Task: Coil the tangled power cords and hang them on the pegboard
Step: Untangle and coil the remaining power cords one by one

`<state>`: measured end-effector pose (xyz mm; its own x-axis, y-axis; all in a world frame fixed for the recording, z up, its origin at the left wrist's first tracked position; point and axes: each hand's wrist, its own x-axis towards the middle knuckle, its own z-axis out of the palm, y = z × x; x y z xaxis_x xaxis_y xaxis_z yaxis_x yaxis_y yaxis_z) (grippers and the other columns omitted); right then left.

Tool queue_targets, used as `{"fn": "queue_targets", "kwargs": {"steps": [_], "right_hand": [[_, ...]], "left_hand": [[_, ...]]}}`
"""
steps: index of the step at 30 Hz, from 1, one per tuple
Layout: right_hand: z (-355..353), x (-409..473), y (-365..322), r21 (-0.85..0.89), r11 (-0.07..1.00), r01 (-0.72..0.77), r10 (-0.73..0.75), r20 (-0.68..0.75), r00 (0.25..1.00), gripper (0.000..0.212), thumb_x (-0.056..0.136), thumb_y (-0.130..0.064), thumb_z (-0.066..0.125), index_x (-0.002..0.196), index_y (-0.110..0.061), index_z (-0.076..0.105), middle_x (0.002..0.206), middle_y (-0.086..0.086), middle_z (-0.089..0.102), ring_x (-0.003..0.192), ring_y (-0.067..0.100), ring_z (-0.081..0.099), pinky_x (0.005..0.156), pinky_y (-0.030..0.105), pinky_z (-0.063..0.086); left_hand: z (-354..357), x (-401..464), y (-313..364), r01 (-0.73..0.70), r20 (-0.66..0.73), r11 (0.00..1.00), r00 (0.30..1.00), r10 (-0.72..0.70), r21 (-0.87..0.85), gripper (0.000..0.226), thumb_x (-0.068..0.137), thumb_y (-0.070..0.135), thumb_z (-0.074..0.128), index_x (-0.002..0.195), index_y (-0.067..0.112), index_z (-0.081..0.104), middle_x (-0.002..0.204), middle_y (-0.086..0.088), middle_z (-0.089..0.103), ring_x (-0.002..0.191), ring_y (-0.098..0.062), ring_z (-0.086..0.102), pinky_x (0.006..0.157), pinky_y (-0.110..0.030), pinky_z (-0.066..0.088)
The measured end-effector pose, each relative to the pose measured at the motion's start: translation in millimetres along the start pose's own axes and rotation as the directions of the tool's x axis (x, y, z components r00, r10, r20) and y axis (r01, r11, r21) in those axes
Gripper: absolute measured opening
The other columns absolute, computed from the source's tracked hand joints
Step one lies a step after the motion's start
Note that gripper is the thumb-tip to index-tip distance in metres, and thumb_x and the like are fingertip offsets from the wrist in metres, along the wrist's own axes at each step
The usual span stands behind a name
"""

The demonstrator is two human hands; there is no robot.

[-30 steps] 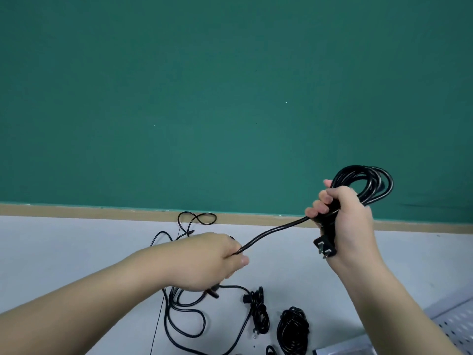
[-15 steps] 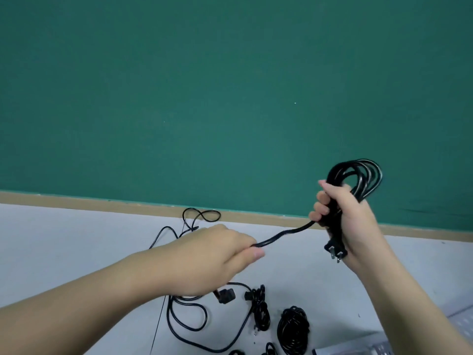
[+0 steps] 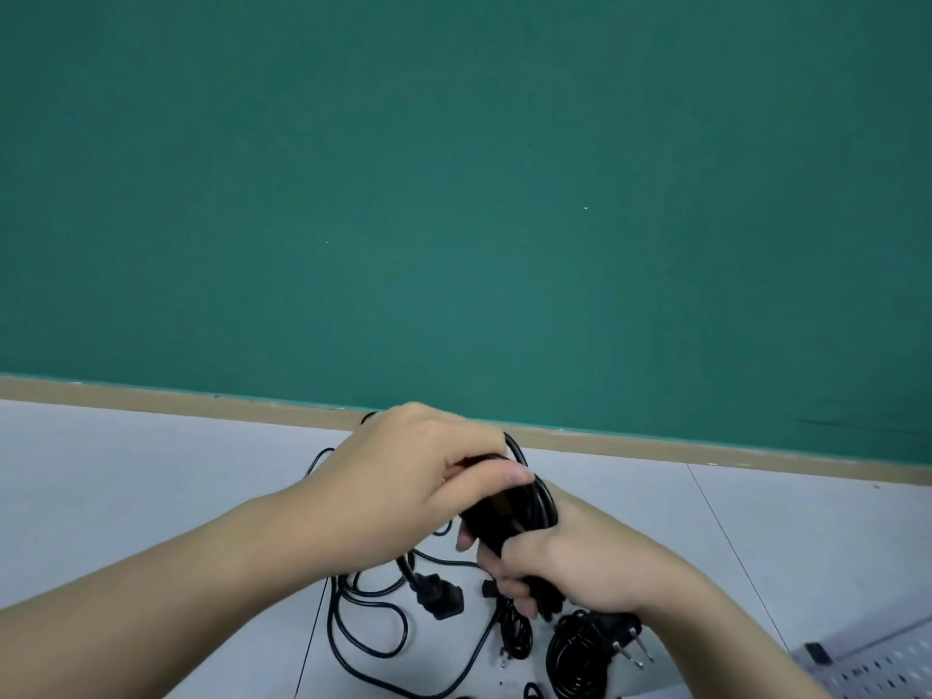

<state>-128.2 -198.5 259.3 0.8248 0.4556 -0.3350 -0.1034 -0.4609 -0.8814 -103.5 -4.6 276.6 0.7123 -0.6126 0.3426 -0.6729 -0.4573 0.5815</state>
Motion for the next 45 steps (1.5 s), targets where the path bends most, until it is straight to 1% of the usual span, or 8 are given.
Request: {"fn": "queue_targets", "kwargs": {"steps": [10,13,19,28,33,37,41,45], "right_hand": [[-15,6,-1,0.751,0.660,0.027,-0.211,0.150,0.966,0.044,0.051,0.002,0.051,0.094,0.001,0.062,0.076,0.017,0.052,0.058,0.023,0.049,0.052,0.030,0.045],[-25,6,-3,0.808,0.578,0.114,-0.237,0.033,0.971,0.039,0.048,0.002,0.053,0.084,-0.001,0.068,0.074,0.014,0.050,0.055,0.020,0.047,0.048,0.029,0.045],[-61,-5,-14,0.861,0.338,0.380,-0.154,-0.348,0.925,0.036,0.040,0.005,0.049,0.067,-0.009,0.069,0.064,0.001,0.046,0.047,0.009,0.040,0.039,0.019,0.038],[-31,14,-4,0.866,0.449,0.221,-0.257,-0.112,0.960,0.044,0.047,0.008,0.055,0.087,-0.004,0.070,0.070,0.011,0.050,0.054,0.018,0.047,0.046,0.029,0.045],[-22,16,-10,0.830,0.470,0.302,-0.211,-0.226,0.951,0.046,0.054,0.010,0.040,0.086,-0.003,0.070,0.072,0.014,0.048,0.055,0.021,0.044,0.046,0.029,0.042],[-26,19,-10,0.800,0.483,0.355,-0.104,-0.351,0.931,0.045,0.050,0.008,0.046,0.090,-0.002,0.065,0.074,0.014,0.049,0.055,0.021,0.043,0.046,0.029,0.040],[-23,18,-9,0.734,0.557,0.389,-0.106,-0.401,0.910,0.046,0.057,0.009,0.043,0.096,0.001,0.065,0.079,0.017,0.055,0.057,0.023,0.047,0.048,0.030,0.041],[-23,20,1,0.649,0.652,0.393,-0.093,-0.446,0.890,0.037,0.066,0.002,0.047,0.092,-0.007,0.072,0.098,0.022,0.070,0.060,0.023,0.052,0.052,0.031,0.042]], "left_hand": [[-12,3,-9,0.079,-0.033,0.996,0.996,-0.077,0.051,0.032,0.092,0.061,0.056,0.079,0.033,0.051,0.055,0.009,0.054,0.052,-0.016,0.042,0.049,-0.026,0.031],[-15,7,-8,0.151,-0.051,0.988,0.987,-0.151,0.006,0.050,0.087,0.068,0.056,0.068,0.023,0.044,0.050,0.005,0.038,0.050,-0.014,0.032,0.049,-0.028,0.027],[-17,-5,-24,0.218,0.291,0.937,0.910,-0.296,0.273,0.052,0.098,0.050,0.061,0.070,0.013,0.039,0.057,0.002,0.039,0.059,-0.012,0.036,0.053,-0.031,0.026],[-7,2,-24,0.290,0.170,0.956,0.944,-0.281,-0.031,0.043,0.081,0.063,0.075,0.111,0.048,0.048,0.091,0.013,0.065,0.083,-0.003,0.064,0.080,-0.039,0.056],[3,3,-12,0.332,0.330,0.855,0.922,-0.205,-0.399,0.011,0.101,0.029,0.065,0.101,0.018,0.068,0.110,0.012,0.076,0.112,-0.005,0.068,0.104,-0.029,0.050],[4,4,-11,0.360,0.247,0.684,0.933,-0.261,-0.635,0.032,0.110,0.023,0.043,0.098,0.006,0.067,0.106,-0.011,0.077,0.104,-0.020,0.072,0.099,-0.032,0.055],[0,13,-11,0.363,0.136,0.417,0.866,-0.482,-0.833,0.029,0.111,0.020,0.039,0.089,0.007,0.051,0.064,-0.002,0.047,0.055,-0.018,0.053,0.061,-0.030,0.055],[-10,12,-24,0.445,-0.022,0.756,0.856,-0.517,-0.480,0.028,0.110,0.034,0.039,0.090,0.016,0.046,0.063,0.007,0.030,0.050,-0.012,0.022,0.047,-0.022,0.022]]}}
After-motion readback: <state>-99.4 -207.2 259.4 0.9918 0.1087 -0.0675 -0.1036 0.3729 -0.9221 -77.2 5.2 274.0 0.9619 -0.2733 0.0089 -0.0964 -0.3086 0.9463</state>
